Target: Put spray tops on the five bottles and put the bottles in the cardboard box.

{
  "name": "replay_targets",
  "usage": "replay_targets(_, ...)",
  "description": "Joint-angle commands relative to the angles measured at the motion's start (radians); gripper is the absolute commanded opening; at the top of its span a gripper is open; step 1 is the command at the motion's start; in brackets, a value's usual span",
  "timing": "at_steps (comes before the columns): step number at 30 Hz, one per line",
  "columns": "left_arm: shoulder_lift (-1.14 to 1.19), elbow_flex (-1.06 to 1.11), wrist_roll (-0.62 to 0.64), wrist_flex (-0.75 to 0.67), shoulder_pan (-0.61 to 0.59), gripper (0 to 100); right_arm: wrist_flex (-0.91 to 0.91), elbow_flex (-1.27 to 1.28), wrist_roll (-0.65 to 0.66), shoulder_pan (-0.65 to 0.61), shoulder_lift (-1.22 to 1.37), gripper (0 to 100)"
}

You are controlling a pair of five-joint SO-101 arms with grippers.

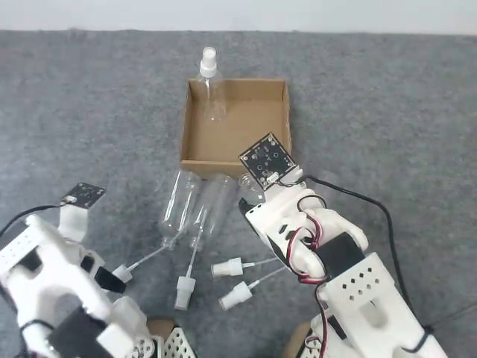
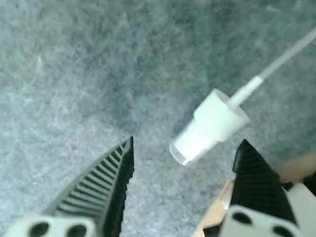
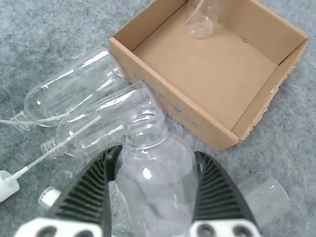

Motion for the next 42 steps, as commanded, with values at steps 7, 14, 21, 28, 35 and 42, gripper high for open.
replay_targets(7,0.092,-0.050,0.072,-0.210,-0.003,30,-0.022,-0.008,0.000,0.015,-0.025,3.9)
replay_targets(14,0.098,-0.059,0.173,-0.305,-0.003,30,-0.022,-0.008,0.000,0.015,-0.025,3.9)
replay_targets(21,0.101,-0.150,0.301,-0.313,0.000,30,-0.022,-0.008,0.002,0.015,-0.025,3.9)
replay_targets(28,0.109,-0.226,0.419,-0.324,0.003,30,-0.022,-0.008,0.002,0.015,-0.025,3.9)
replay_targets(35,0.109,-0.211,0.574,-0.448,-0.003,30,-0.022,-0.008,0.002,0.016,-0.027,4.0)
replay_targets(42,0.100,-0.236,0.707,-0.359,0.000,30,-0.022,-0.008,0.002,0.016,-0.030,4.0)
